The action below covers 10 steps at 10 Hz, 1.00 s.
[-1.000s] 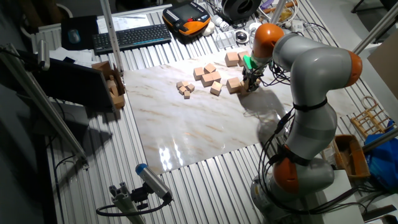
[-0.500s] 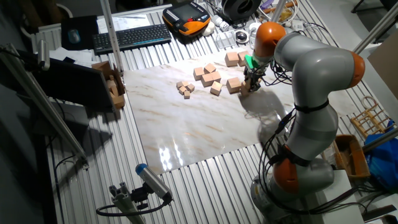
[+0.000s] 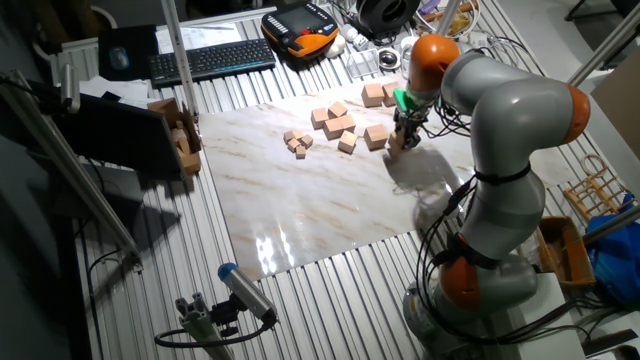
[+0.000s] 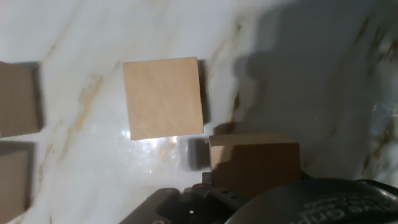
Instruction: Stack the blocks into a pyramid shape
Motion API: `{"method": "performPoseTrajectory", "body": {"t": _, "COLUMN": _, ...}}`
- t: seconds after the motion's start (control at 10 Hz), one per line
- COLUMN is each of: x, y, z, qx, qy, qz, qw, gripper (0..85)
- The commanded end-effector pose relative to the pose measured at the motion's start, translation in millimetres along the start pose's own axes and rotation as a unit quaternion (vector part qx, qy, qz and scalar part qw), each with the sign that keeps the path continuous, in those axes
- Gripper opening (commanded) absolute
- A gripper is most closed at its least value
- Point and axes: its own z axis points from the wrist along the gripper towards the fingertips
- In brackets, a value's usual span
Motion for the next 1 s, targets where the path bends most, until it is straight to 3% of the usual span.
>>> {"method": "performPoseTrajectory", "body": {"t": 0.0, "x": -1.6, "y": 0.7, "z": -3.0, "qx": 0.001, "qy": 0.001, "qz": -0.002, "qw": 1.0000, "gripper": 0.0}}
{"method": "performPoseTrajectory", "body": {"t": 0.3, "x": -6.6, "y": 4.3, "z": -31.6, "qx": 0.014, "qy": 0.010, "qz": -0.002, "qw": 0.9998, "gripper": 0.0}}
{"method": "performPoseTrajectory", "body": {"t": 0.5, "x": -12.5, "y": 7.7, "z": -45.1, "qx": 0.008, "qy": 0.014, "qz": -0.012, "qw": 0.9998, "gripper": 0.0}}
{"method": "performPoseTrajectory", "body": {"t": 0.7, "x": -32.3, "y": 20.4, "z": -57.3, "qx": -0.005, "qy": 0.023, "qz": -0.038, "qw": 0.9990, "gripper": 0.0}}
{"method": "performPoseTrajectory", "body": {"t": 0.9, "x": -56.6, "y": 38.4, "z": -65.1, "qx": -0.014, "qy": 0.018, "qz": -0.062, "qw": 0.9978, "gripper": 0.0}}
